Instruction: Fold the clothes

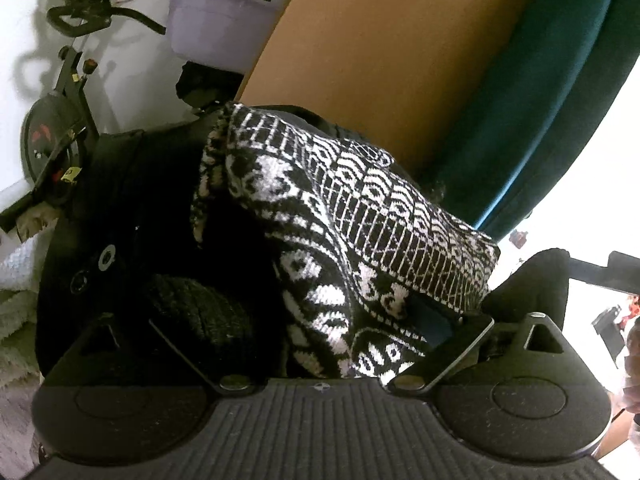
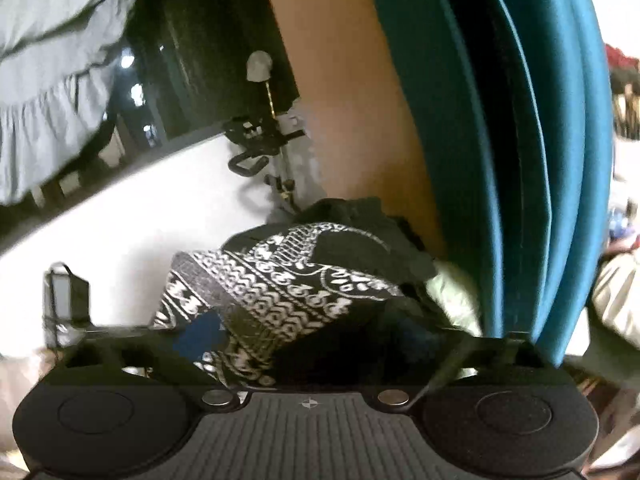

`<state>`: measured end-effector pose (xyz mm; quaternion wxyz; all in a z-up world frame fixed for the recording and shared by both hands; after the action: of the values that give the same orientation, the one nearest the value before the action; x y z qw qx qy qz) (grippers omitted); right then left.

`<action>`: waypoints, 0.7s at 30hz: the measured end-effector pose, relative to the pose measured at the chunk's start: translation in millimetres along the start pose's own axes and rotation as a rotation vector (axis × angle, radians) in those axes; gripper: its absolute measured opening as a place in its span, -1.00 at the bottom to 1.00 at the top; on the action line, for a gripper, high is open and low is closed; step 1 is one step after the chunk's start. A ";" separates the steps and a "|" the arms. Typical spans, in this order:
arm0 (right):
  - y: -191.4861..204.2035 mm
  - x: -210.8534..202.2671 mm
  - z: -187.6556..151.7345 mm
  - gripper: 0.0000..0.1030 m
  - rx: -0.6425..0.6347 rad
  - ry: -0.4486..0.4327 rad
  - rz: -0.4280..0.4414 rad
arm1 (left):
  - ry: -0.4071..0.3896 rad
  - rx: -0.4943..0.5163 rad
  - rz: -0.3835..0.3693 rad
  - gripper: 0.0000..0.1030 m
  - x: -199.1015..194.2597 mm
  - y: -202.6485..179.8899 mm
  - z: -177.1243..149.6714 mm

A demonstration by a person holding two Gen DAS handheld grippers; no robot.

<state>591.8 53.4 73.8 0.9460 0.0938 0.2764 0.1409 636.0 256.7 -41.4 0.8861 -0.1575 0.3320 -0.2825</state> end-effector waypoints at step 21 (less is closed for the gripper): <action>19.8 78.2 -11.0 -0.56 0.000 -0.075 -0.051 | -0.022 -0.031 0.009 0.91 -1.0 3.9 -0.2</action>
<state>644.7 98.1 30.9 0.9590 0.0921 0.2429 0.1131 636.8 260.3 -42.9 0.8884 -0.1726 0.3274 -0.2715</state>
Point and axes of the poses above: each gripper's, at about its wrist camera, not at the fingertips, and x roughly the way its jaws point, y to its left, z to its top, the point moved 4 cm from there along x, roughly the way its jaws point, and after that the axes turned 1 degree about -z, right-handed, at the moved point
